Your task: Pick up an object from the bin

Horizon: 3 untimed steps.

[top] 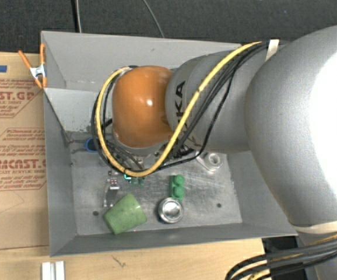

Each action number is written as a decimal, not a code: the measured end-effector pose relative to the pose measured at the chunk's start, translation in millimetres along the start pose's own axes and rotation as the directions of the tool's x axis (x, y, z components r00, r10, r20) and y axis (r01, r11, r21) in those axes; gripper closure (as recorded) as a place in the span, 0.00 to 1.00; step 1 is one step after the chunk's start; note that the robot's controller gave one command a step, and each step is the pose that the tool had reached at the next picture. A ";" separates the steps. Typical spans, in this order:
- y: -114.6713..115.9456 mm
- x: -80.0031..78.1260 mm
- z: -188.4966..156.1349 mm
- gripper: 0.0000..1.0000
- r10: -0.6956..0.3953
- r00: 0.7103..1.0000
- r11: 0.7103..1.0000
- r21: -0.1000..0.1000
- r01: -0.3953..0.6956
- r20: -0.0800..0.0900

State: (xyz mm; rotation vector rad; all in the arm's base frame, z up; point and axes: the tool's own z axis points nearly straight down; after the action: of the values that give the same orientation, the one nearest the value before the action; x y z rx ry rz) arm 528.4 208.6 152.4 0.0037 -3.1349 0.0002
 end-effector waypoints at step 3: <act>-15.5 -66.5 77.4 0.00 -0.744 0.668 0.668 0.007 0.744 0.012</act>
Offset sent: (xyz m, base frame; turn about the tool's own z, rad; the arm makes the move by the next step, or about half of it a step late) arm 0.0364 -0.0208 -0.0316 -0.0773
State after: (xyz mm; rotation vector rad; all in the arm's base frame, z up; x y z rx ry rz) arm 594.4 193.2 74.5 1.2873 -2.8745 -0.0015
